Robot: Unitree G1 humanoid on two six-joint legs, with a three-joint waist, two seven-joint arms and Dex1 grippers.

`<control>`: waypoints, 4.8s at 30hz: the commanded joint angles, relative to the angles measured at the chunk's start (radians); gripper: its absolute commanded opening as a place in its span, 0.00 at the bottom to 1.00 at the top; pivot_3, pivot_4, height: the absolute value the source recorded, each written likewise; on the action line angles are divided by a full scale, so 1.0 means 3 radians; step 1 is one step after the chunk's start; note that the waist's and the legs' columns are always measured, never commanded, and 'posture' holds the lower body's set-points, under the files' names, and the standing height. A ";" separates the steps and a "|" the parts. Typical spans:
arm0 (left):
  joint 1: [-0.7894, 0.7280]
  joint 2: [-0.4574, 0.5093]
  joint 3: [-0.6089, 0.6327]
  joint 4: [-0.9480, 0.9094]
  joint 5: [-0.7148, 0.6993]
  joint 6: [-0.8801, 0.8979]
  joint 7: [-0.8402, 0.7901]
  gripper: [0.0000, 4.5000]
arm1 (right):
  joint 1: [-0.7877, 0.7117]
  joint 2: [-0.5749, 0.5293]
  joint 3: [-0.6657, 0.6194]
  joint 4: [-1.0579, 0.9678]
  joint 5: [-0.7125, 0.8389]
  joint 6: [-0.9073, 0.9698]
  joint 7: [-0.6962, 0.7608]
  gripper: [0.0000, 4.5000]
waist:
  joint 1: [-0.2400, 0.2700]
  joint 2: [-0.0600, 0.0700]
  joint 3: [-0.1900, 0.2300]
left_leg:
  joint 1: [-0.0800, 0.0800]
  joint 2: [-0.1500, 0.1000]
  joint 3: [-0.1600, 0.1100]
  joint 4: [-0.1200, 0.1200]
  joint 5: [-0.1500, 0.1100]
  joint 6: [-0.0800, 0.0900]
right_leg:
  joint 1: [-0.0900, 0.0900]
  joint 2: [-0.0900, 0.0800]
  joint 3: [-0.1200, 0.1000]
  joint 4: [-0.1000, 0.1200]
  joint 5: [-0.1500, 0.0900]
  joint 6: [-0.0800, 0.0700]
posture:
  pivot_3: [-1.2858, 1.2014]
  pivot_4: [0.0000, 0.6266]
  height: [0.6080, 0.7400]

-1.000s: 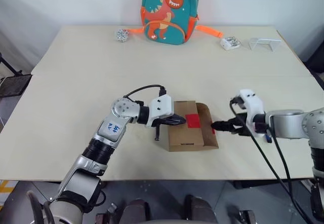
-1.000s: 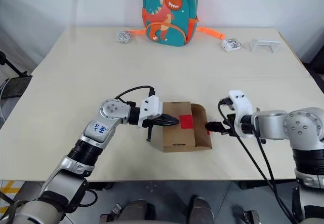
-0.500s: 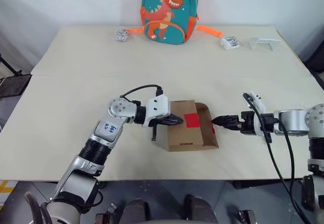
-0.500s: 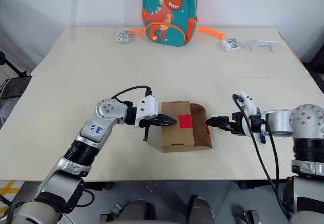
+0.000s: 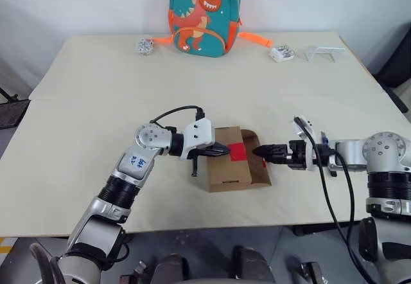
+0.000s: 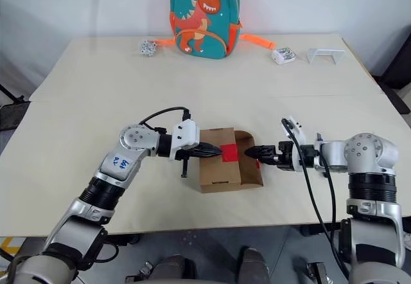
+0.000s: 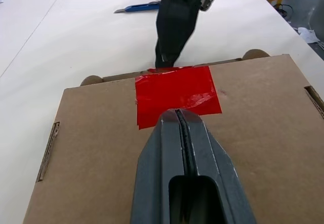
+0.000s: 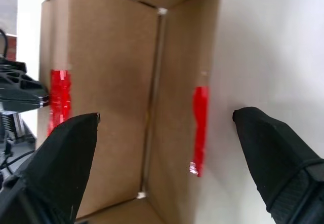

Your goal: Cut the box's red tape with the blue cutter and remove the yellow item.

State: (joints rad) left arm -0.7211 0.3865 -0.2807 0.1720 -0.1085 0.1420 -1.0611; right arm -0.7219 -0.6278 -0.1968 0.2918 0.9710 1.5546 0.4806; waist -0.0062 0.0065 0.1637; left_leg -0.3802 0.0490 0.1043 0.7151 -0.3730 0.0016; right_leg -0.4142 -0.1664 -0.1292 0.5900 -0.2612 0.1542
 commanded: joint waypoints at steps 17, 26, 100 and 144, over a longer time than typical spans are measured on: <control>-0.0016 0.0064 0.0002 -0.0062 0.0039 -0.0002 0.0008 0.00 | 0.0155 0.0050 -0.0100 0.0364 -0.0226 0.0098 0.0519 0.98 | 0.0007 0.0000 0.0000 | 0.0002 0.0000 0.0002 -0.0001 0.0000 0.0000 | 0.0001 0.0000 0.0001 0.0000 0.0000 0.0000 | 0.52 0.24 1.00; -0.0020 0.0069 -0.0012 -0.0070 0.0040 0.0005 0.0001 0.00 | 0.0147 0.0098 0.0087 0.0395 -0.0400 -0.0007 0.0701 0.98 | 0.0008 0.0000 0.0000 | 0.0012 0.0000 0.0002 -0.0002 0.0000 0.0000 | 0.0011 0.0000 0.0001 -0.0001 0.0000 0.0000 | 0.52 0.24 1.00; 0.0113 -0.0666 0.0046 0.0320 0.0174 -0.0090 0.0717 0.00 | -0.1240 -0.1106 0.1068 -0.0284 0.1717 0.0199 -0.1458 0.00 | 0.0111 0.0003 0.0005 | 0.0000 0.0000 0.0009 0.0001 -0.0005 0.0006 | 0.0002 -0.0002 0.0004 -0.0011 0.0000 -0.0001 | 0.52 0.24 1.00; -0.0269 -0.0400 0.0077 -0.0050 -0.0281 0.0686 0.0451 0.00 | -0.0988 -0.0504 0.0538 -0.0503 0.1447 0.0199 -0.2275 0.00 | 0.0007 0.0001 0.0003 | -0.0020 0.0002 0.0011 -0.0003 -0.0002 0.0001 | -0.0023 -0.0001 0.0000 -0.0004 0.0000 -0.0001 | 0.52 0.24 1.00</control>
State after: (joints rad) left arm -0.8051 0.2713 -0.2448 0.1668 -0.2190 0.3708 -0.9407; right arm -1.0027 -0.7769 -0.0178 0.1622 1.4070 1.6095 -0.2165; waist -0.0040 0.0067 0.1648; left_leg -0.3869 0.0495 0.1076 0.7138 -0.3735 0.0017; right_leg -0.4221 -0.1668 -0.1291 0.5889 -0.2611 0.1540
